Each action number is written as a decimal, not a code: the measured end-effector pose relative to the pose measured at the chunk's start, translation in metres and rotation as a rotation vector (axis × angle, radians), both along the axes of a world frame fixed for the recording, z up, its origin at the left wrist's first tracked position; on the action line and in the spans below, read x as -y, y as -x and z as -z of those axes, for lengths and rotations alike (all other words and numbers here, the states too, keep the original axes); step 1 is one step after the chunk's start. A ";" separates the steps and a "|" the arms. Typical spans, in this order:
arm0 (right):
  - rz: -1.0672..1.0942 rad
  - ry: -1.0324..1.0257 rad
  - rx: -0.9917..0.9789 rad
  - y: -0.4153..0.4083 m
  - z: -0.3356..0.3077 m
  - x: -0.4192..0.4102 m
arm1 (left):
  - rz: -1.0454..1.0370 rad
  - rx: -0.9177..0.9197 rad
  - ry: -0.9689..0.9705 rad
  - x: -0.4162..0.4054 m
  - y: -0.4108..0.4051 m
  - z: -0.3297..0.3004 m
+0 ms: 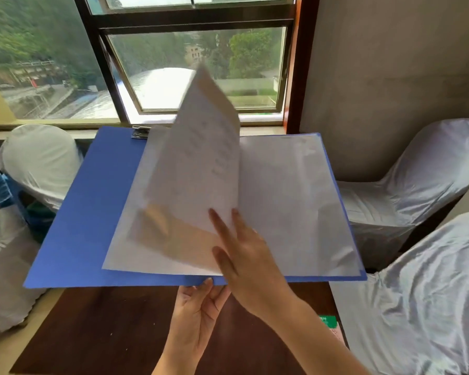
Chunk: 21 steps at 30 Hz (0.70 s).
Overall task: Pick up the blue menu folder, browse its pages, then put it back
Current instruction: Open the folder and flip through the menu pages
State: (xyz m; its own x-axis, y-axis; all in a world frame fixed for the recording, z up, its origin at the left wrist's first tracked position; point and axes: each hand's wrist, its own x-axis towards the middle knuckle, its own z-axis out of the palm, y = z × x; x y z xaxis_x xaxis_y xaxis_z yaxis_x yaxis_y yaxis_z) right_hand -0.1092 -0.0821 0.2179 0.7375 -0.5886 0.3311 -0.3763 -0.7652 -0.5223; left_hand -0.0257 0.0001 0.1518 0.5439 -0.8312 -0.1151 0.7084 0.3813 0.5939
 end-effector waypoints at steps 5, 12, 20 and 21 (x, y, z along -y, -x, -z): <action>0.005 0.208 -0.166 -0.004 0.021 -0.011 | 0.013 0.015 -0.001 -0.007 0.003 0.001; -0.003 0.088 0.135 0.029 -0.002 0.004 | 0.019 -0.034 0.025 -0.006 -0.001 0.000; 0.219 -0.593 0.371 0.144 -0.020 0.080 | -0.042 -0.075 0.024 -0.005 -0.012 0.002; 0.146 -0.659 0.381 0.153 -0.021 0.083 | -0.047 -0.074 0.026 -0.004 -0.013 0.002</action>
State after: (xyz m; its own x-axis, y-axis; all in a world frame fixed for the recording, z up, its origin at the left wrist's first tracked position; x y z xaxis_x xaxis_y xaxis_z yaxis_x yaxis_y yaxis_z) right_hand -0.2617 -0.1656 0.2385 0.5428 -0.8346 0.0940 -0.1521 -0.2078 -0.9663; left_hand -0.0125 0.0043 0.1498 0.5730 -0.8084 -0.1349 0.7309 0.4295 0.5304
